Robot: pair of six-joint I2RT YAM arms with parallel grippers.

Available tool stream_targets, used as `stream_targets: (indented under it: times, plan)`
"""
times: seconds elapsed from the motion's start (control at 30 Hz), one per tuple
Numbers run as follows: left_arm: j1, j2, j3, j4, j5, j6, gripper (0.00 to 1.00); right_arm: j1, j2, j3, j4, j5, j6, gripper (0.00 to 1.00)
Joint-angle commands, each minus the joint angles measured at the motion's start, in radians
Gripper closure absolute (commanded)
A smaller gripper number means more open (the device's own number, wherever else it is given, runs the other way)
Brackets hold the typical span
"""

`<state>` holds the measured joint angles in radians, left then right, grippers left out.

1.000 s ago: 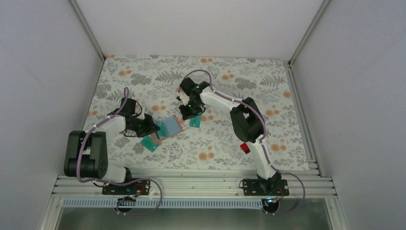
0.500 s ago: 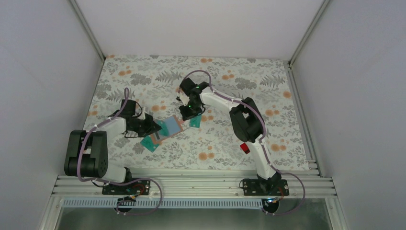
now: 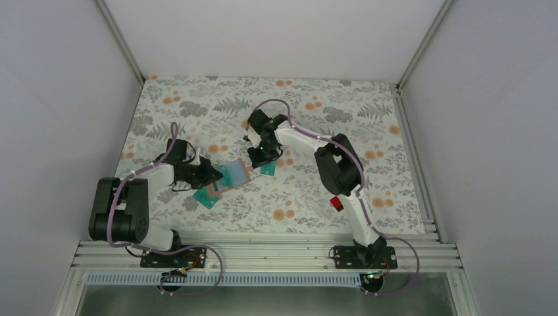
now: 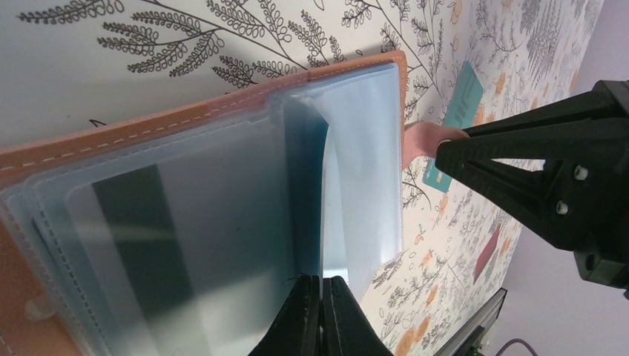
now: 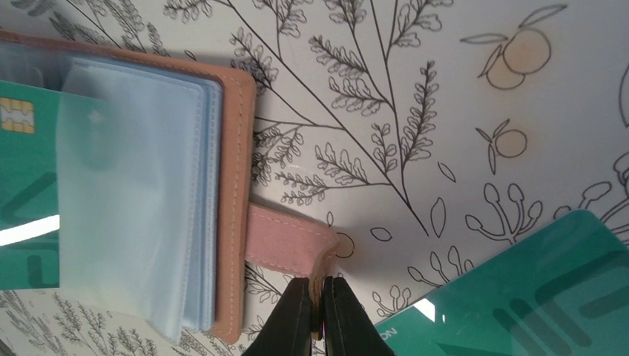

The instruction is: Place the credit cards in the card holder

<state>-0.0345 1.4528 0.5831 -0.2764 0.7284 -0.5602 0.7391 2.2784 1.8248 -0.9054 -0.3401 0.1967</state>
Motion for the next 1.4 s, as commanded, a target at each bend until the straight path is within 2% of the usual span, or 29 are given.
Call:
stream_targets:
  times: [0.0,0.4,0.67,1.37]
  plan:
    - [0.005,-0.016,-0.017,-0.005,0.013,-0.048,0.98,0.011,0.001,-0.028,-0.005,0.005,-0.006,0.96]
    - [0.026,-0.008,-0.121,0.161,0.091,-0.175,0.98,0.011,-0.02,-0.074,0.012,-0.004,0.002,0.96]
    - [0.028,0.032,-0.121,0.228,0.098,-0.186,0.98,0.016,-0.028,-0.102,0.027,-0.017,0.009,0.96]
    - [-0.012,0.13,-0.115,0.365,0.106,-0.257,0.98,0.02,0.01,-0.043,-0.005,-0.023,-0.017,0.96]
